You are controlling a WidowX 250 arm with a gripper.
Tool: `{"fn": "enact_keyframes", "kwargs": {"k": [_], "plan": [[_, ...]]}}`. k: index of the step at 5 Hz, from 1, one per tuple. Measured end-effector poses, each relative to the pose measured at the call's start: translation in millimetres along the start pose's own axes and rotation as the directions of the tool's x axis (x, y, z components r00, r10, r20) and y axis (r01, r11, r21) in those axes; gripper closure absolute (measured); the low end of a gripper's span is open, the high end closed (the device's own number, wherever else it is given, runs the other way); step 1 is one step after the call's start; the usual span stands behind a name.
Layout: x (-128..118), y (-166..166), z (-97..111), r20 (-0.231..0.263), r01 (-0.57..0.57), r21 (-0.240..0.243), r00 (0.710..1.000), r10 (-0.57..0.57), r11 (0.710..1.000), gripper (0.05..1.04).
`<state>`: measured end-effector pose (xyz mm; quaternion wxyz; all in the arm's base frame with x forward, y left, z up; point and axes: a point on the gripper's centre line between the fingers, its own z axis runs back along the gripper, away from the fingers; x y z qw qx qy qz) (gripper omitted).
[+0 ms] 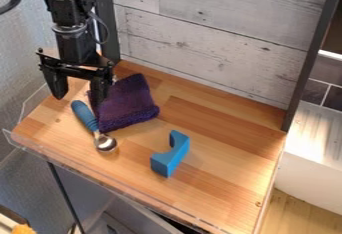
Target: Move the blue spoon to the upper right side of the table
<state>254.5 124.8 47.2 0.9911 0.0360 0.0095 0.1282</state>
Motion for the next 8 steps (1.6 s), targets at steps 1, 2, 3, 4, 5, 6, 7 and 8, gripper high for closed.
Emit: {"fn": "enact_keyframes", "kwargs": {"k": [1, 2, 3, 4, 5, 6, 7, 8], "plan": [[-2, -1, -8, -0.024, -0.009, -0.004, 1.000, 0.009, 1.000, 0.084], [1, 1, -13, -0.016, -0.112, -0.001, 0.994, 0.112, 0.994, 0.084], [5, 14, -20, -0.001, -0.329, 0.034, 0.944, 0.330, 0.944, 0.084], [11, 22, -33, 0.046, -0.556, 0.046, 0.831, 0.555, 0.830, 0.084], [12, 29, -50, 0.053, -0.731, 0.038, 0.682, 0.729, 0.681, 0.084], [18, 31, -66, 0.075, -0.806, 0.039, 0.592, 0.803, 0.591, 0.084], [24, 31, -73, 0.095, -0.829, 0.014, 0.557, 0.825, 0.559, 0.084], [32, 33, -77, 0.111, -0.839, 0.023, 0.542, 0.833, 0.543, 0.084]]}}
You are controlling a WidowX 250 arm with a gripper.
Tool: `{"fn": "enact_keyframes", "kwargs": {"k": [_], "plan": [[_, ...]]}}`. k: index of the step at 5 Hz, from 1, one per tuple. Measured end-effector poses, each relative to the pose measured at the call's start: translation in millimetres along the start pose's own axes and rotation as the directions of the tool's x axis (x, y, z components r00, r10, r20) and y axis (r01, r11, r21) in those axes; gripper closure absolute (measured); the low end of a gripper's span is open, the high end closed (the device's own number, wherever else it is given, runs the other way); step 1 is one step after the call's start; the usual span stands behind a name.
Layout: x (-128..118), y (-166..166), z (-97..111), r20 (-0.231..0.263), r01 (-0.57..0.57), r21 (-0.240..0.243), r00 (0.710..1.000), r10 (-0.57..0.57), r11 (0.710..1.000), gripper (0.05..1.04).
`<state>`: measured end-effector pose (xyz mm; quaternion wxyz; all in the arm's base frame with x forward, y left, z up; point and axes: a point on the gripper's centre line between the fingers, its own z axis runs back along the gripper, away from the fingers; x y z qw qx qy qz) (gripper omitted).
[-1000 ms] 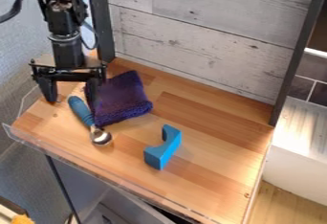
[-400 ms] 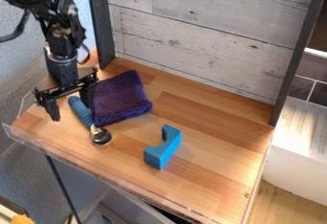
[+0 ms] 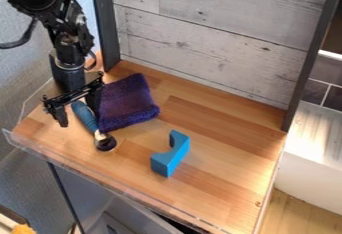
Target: Move the blue spoon to the upper right side of the table
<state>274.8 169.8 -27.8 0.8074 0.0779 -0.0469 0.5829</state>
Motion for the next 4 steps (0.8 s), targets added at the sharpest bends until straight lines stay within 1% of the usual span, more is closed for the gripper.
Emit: {"fn": "enact_keyframes", "kwargs": {"k": [1, 2, 3, 4], "plan": [[-1.1, -4.2, -8.9, -0.006, -0.003, -0.005, 1.000, 0.003, 1.000, 0.084], [2.2, -6.5, -10.2, 0.000, -0.006, -0.008, 1.000, 0.006, 1.000, 0.134], [3.8, -4.0, -17.7, 0.032, 0.009, 0.025, 0.999, -0.010, 1.000, 0.427], [2.3, -5.4, -17.6, 0.045, 0.033, 0.041, 0.998, -0.035, 0.999, 0.671]]}}
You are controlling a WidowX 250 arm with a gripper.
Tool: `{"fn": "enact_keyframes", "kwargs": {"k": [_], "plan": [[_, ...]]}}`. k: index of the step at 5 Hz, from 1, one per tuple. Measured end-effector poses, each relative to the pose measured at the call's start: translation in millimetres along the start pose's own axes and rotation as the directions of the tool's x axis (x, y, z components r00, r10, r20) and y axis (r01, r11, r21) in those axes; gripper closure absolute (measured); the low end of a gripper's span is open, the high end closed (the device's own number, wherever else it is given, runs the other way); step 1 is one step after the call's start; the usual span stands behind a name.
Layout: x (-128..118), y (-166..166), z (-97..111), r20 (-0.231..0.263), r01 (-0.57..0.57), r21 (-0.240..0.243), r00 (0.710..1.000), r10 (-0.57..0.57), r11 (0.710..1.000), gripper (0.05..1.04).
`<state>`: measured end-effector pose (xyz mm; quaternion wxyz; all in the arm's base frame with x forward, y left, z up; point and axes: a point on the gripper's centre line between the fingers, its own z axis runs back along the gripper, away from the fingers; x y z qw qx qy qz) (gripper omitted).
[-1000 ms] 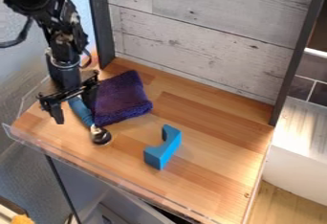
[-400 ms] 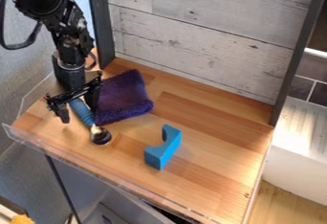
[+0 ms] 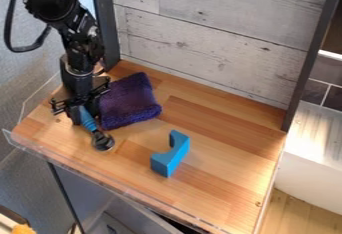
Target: Move the blue spoon to the upper right side of the table
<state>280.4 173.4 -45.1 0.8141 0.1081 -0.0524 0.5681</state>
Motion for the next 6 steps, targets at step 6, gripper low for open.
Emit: {"fn": "enact_keyframes", "kwargs": {"k": [6], "plan": [[-2, 20, 98, -0.157, 0.015, -0.094, 0.987, -0.030, 0.995, 0.688]]}}
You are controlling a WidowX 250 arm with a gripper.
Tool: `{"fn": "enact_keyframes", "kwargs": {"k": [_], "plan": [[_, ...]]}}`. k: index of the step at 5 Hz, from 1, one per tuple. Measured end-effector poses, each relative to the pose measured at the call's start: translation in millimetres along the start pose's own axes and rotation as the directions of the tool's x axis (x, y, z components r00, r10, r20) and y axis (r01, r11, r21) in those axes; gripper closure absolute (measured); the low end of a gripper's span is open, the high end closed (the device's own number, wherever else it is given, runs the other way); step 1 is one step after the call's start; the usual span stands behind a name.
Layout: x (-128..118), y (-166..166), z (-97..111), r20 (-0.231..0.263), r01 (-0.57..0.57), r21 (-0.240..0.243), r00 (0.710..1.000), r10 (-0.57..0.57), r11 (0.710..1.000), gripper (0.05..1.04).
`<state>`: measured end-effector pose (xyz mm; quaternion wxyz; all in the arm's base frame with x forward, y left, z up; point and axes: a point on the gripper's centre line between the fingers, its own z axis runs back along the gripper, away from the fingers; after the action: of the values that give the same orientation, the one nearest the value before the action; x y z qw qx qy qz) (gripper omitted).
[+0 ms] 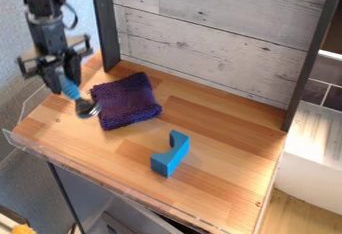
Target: Move the blue spoon to the upper right side of the table
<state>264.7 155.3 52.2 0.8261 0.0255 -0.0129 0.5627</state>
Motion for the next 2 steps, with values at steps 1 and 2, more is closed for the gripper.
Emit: {"fn": "enact_keyframes", "kwargs": {"k": [1, 2], "plan": [[-28, -31, 9, -0.002, 0.050, -0.054, 0.999, -0.050, 0.997, 0.688], [-54, -72, 21, 0.017, 0.083, -0.074, 0.997, -0.082, 0.994, 0.688]]}}
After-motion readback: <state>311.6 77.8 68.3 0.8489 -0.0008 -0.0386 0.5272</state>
